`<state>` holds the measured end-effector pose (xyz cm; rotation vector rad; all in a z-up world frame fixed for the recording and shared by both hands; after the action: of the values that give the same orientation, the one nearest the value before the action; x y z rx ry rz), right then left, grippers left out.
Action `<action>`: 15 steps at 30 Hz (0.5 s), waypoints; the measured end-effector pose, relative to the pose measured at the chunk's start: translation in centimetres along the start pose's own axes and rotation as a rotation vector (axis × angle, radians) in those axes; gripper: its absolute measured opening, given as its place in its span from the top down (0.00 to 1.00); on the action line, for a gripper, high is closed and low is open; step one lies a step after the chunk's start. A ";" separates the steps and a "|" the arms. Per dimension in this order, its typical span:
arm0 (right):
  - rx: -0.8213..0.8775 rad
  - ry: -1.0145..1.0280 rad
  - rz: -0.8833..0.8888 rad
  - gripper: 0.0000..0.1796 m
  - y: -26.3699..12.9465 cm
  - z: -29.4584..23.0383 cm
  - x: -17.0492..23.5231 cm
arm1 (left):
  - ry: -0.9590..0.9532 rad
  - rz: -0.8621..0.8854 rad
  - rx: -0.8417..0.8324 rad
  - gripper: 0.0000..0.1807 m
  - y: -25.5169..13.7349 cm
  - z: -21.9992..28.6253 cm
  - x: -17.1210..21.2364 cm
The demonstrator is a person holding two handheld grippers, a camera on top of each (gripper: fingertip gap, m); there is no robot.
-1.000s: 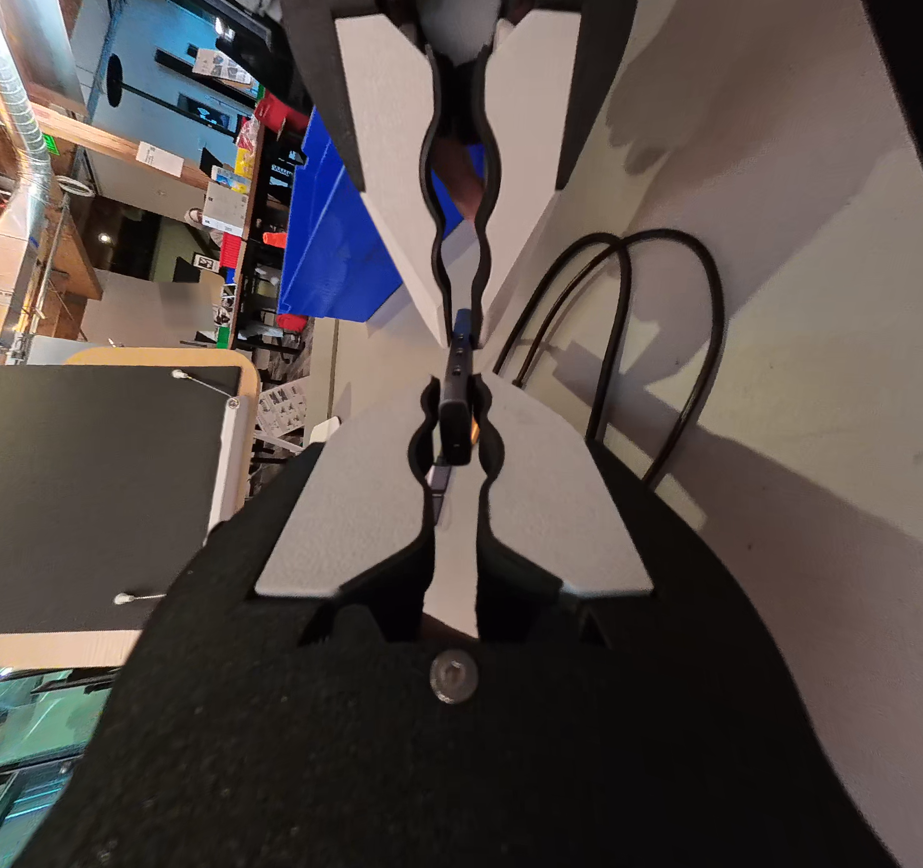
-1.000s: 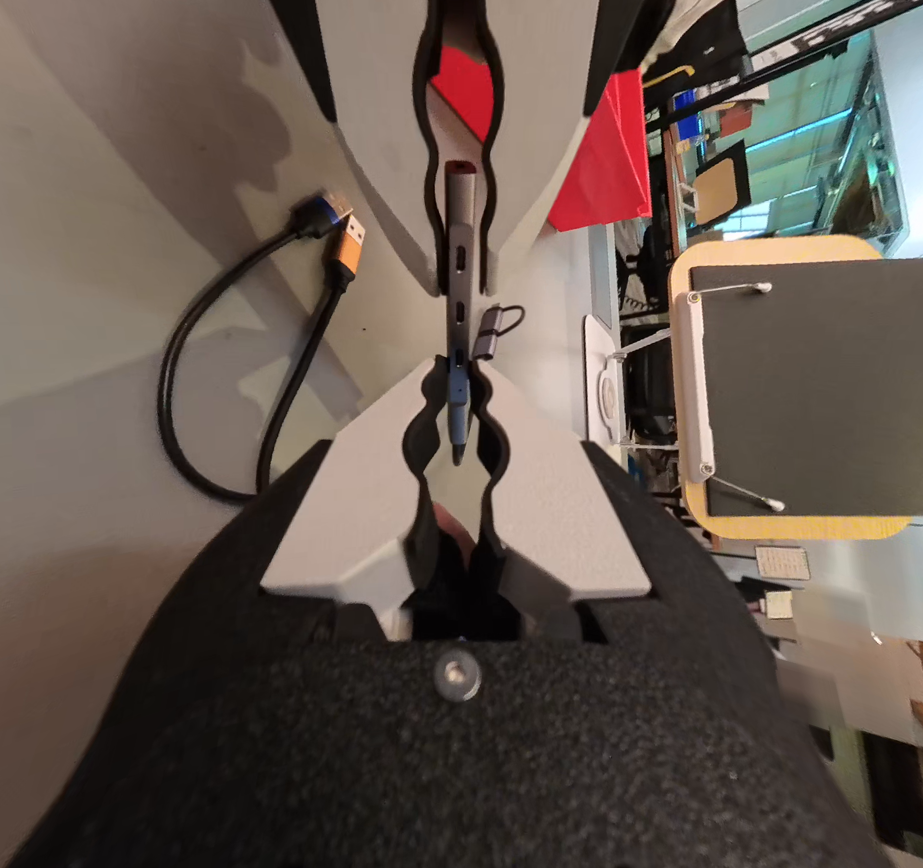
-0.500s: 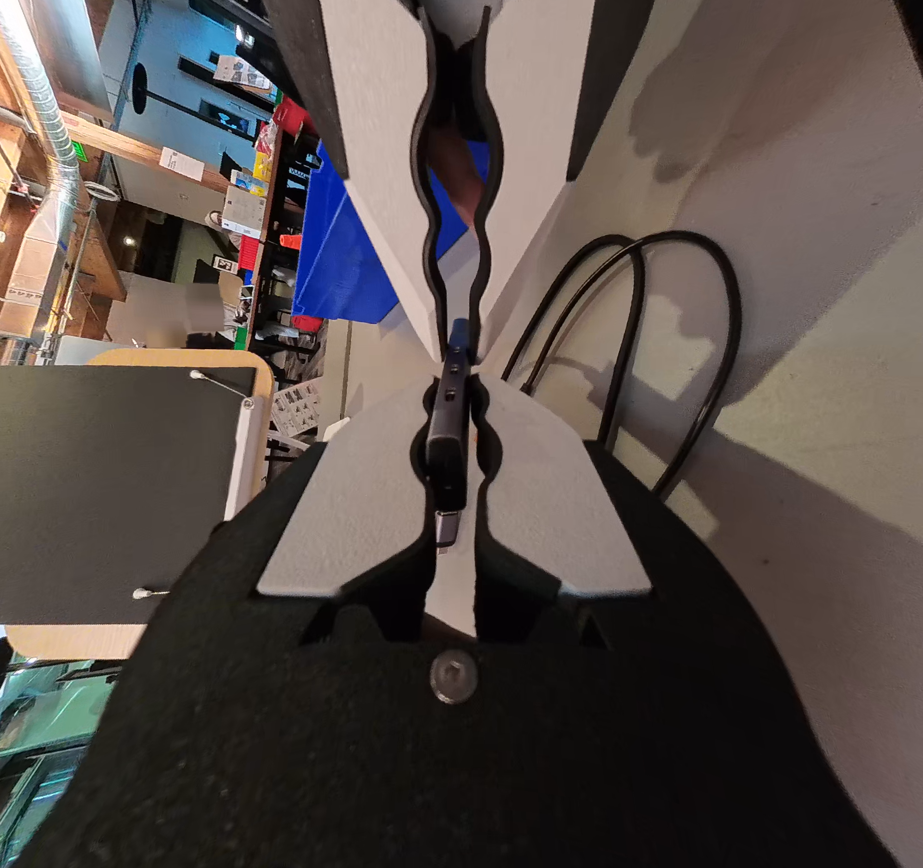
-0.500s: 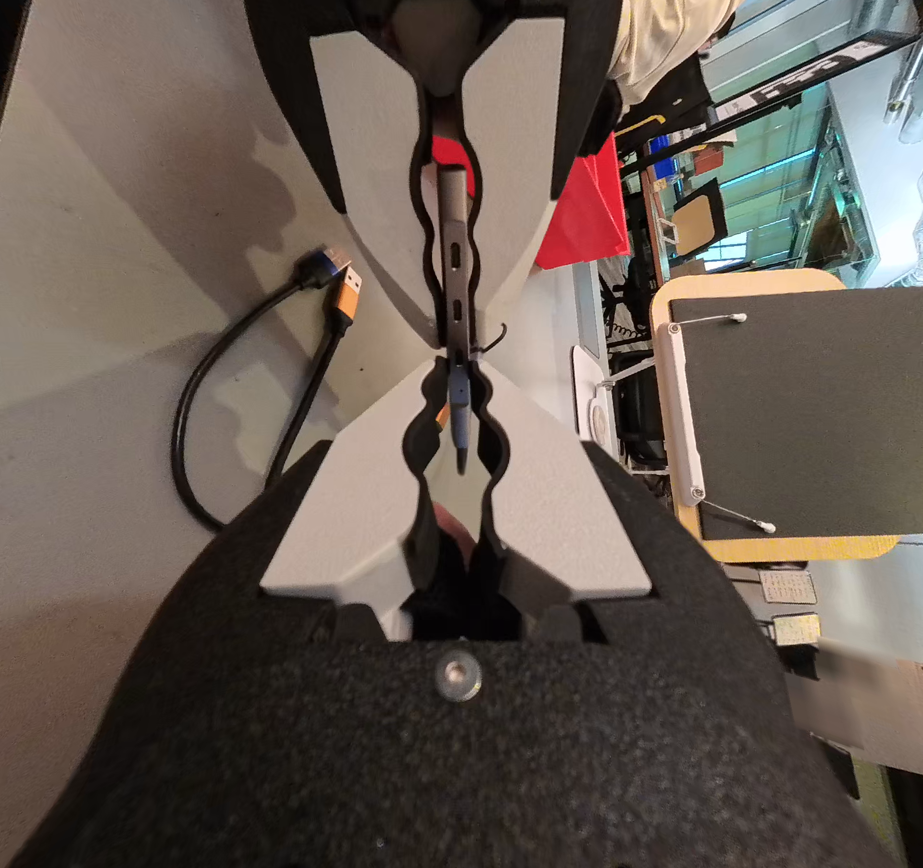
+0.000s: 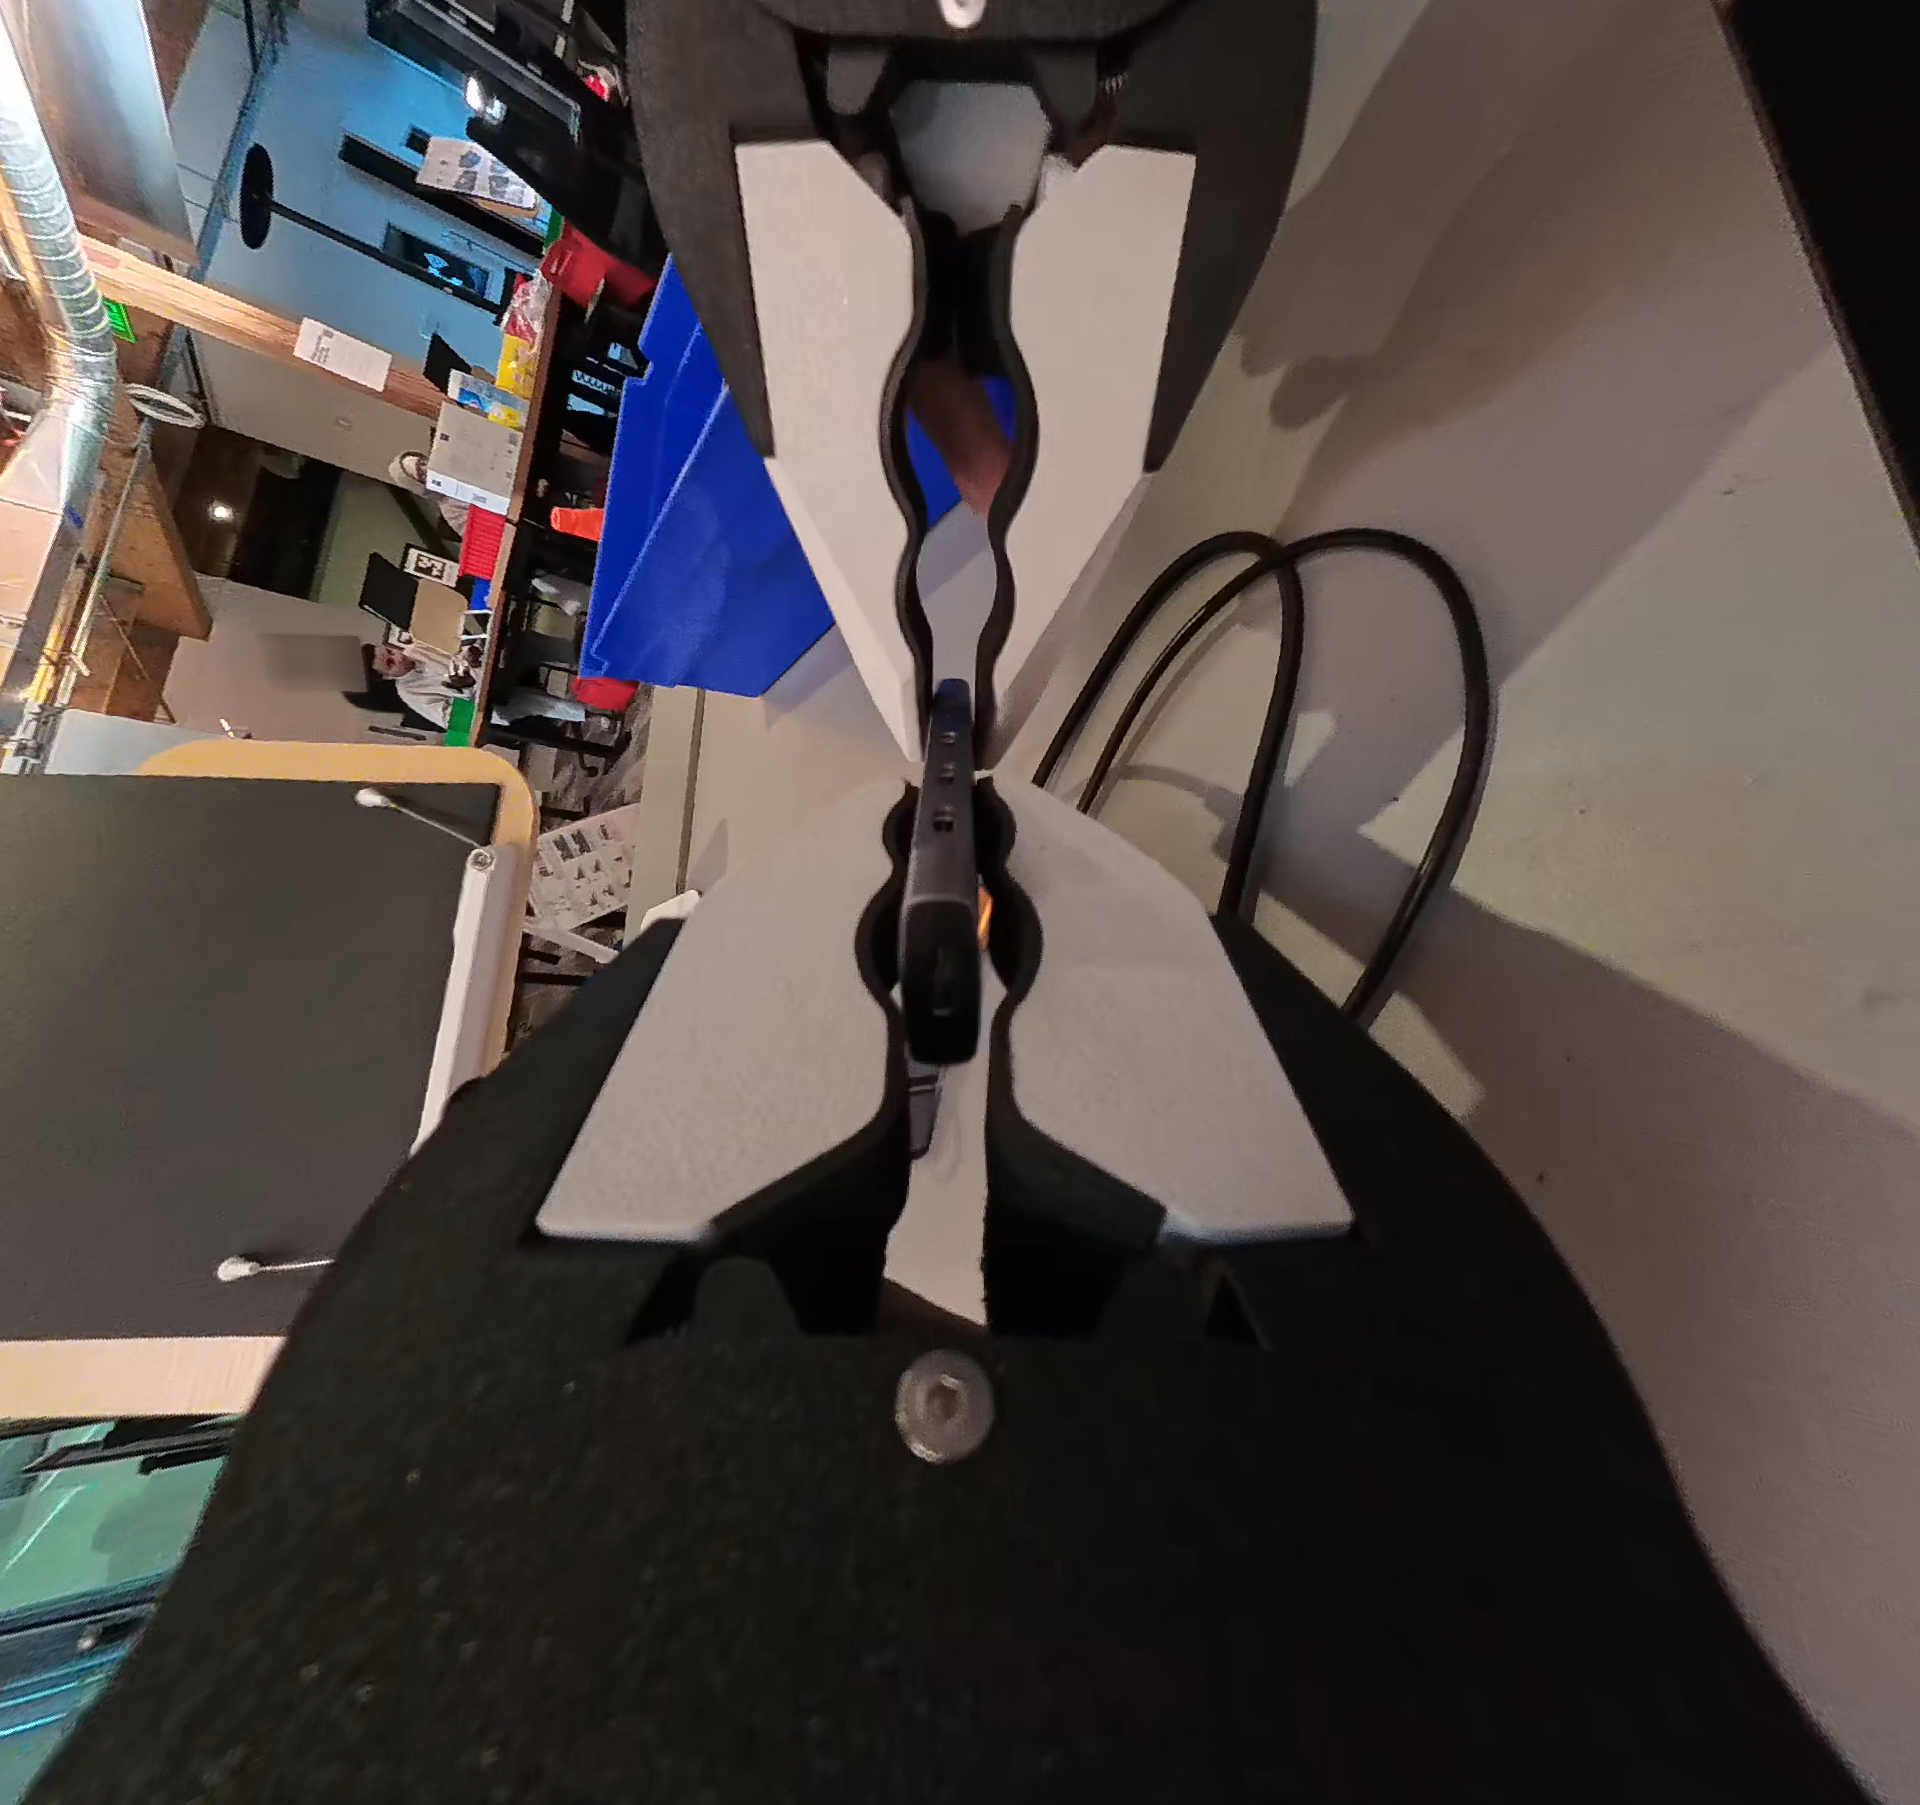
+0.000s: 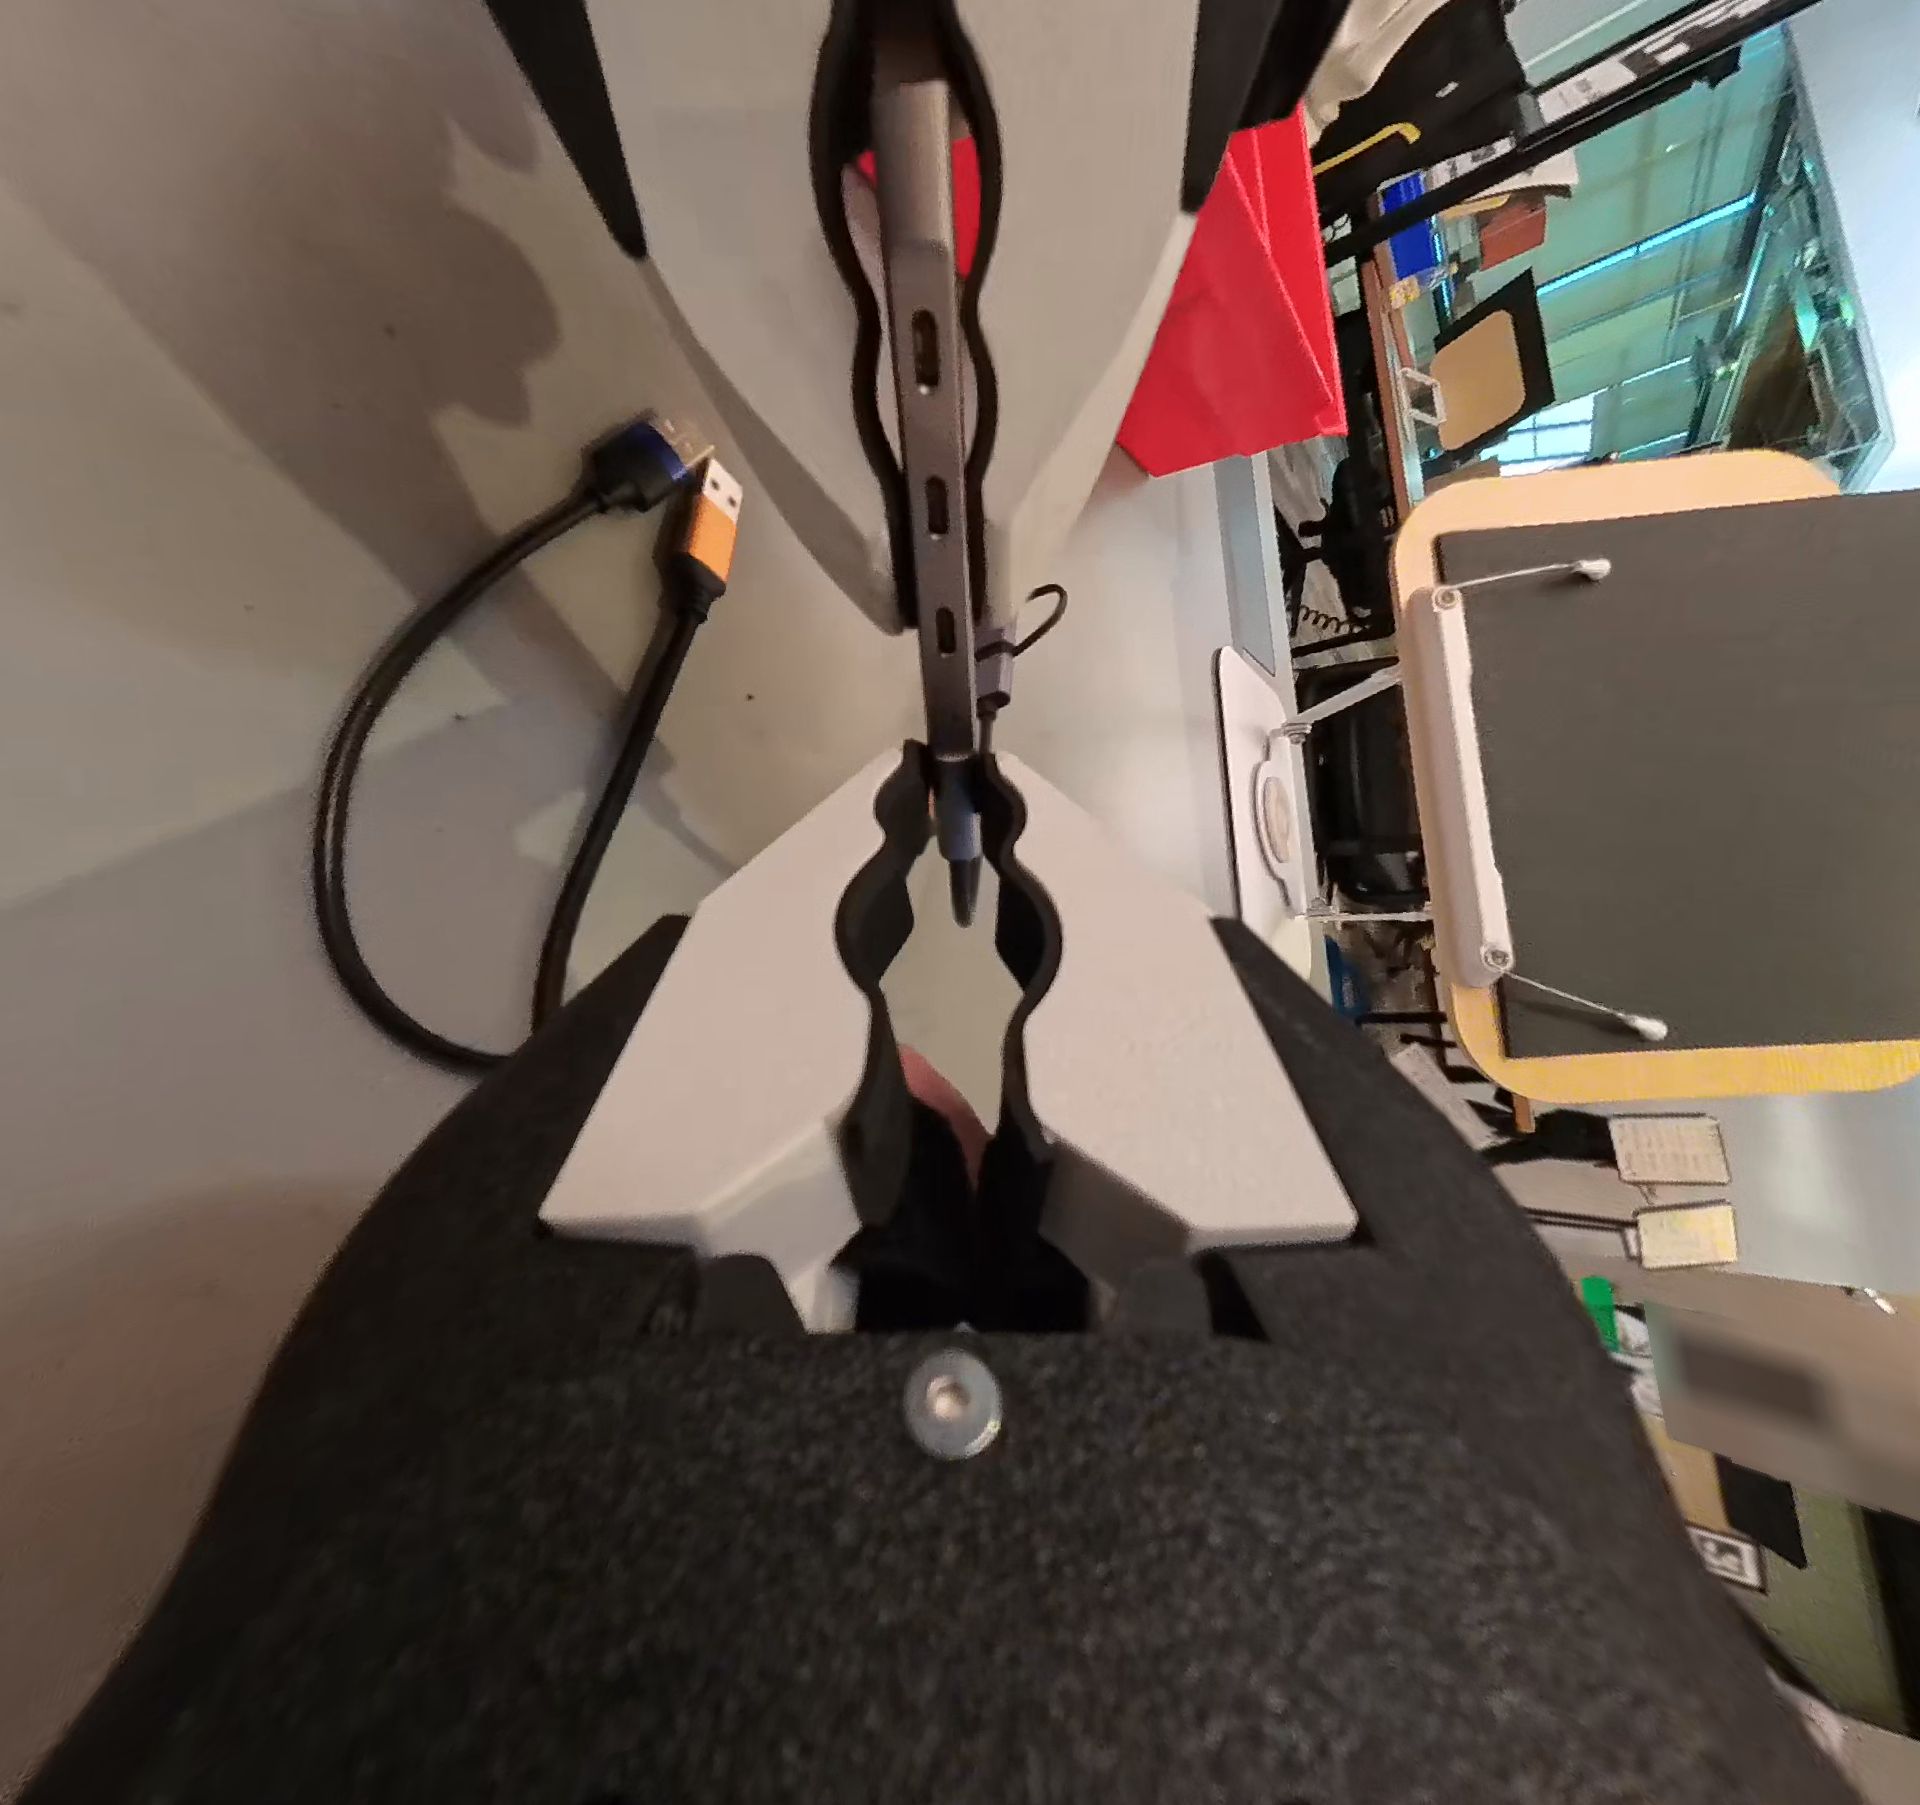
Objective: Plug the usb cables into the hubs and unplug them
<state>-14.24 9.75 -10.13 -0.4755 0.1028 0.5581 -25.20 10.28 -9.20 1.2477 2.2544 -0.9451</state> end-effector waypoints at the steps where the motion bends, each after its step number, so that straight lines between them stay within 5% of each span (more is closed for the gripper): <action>1: -0.008 0.012 0.002 0.95 0.0 0.0 -0.2 | 0.005 -0.004 -0.002 0.95 0.1 0.1 0.0; 9: 0.013 0.082 -0.060 0.95 0.2 0.7 -0.1 | 0.021 -0.031 -0.055 0.95 0.4 -0.4 0.1; 15: 0.003 0.409 -0.024 0.89 -0.7 1.9 1.8 | -0.036 -0.034 -0.232 0.94 0.8 -2.9 1.3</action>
<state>-12.46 11.00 -8.57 -0.5830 0.4879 0.4312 -25.27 13.44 -8.32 1.0863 2.2873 -0.6878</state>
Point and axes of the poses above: each gripper's, where its closed fingertips meet, y out along the fingers, x out of its underside, z = x × y across the jaws, the point moved 7 cm from there along -y, back along the fingers, and after that the axes turned 14 degrees about -y, right-handed, at the moved point
